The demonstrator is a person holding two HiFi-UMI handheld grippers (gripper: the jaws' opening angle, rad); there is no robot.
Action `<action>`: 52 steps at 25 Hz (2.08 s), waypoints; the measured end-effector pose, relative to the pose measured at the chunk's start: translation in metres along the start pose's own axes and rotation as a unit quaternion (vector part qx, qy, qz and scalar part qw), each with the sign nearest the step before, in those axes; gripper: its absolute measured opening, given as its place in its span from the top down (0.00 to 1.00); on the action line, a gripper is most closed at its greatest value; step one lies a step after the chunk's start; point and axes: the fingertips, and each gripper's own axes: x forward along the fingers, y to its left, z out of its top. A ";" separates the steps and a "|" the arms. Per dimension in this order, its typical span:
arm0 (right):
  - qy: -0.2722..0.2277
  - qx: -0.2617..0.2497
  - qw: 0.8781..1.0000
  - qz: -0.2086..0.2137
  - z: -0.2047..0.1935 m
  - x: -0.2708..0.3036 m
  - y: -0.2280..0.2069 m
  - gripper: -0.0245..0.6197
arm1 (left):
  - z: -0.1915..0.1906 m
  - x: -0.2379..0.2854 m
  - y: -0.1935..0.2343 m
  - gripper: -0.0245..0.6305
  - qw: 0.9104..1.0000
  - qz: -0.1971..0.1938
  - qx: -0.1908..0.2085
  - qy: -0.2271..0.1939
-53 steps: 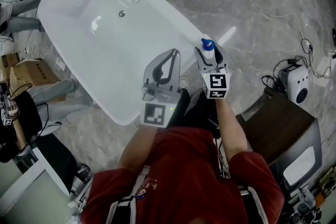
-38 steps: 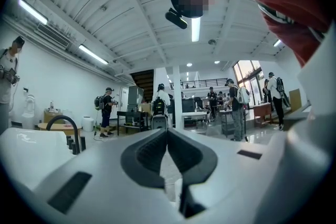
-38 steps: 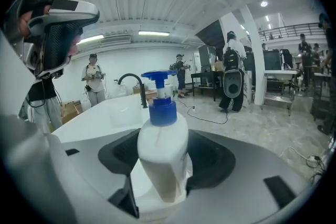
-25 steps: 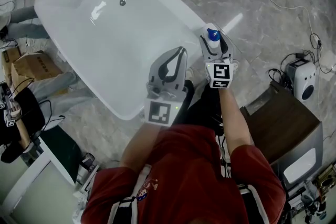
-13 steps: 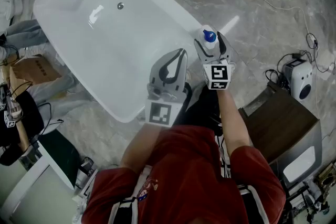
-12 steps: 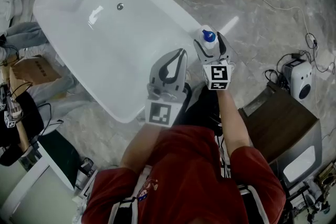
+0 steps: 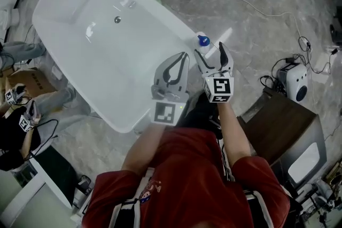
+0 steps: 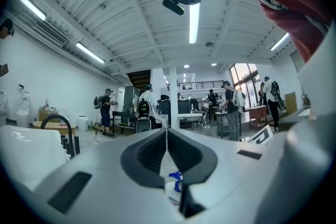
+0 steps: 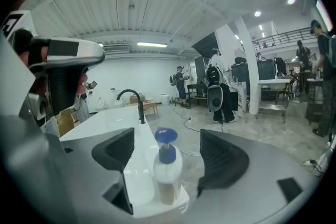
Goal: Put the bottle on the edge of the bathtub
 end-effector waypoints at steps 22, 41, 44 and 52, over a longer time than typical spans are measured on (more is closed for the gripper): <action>-0.177 -0.024 0.977 -0.113 0.195 -0.160 0.000 0.38 | 0.093 -0.010 -0.018 0.94 0.995 -0.043 0.020 -0.088; -0.190 -0.047 0.966 -0.171 0.206 -0.196 -0.004 0.38 | 0.123 -0.016 -0.048 0.94 0.992 -0.074 0.030 -0.100; -0.185 -0.052 0.967 -0.168 0.206 -0.194 -0.004 0.38 | 0.125 -0.015 -0.050 0.94 0.991 -0.078 0.036 -0.101; -0.179 -0.062 0.970 -0.155 0.205 -0.188 0.002 0.41 | 0.127 -0.016 -0.051 0.94 0.991 -0.080 0.044 -0.096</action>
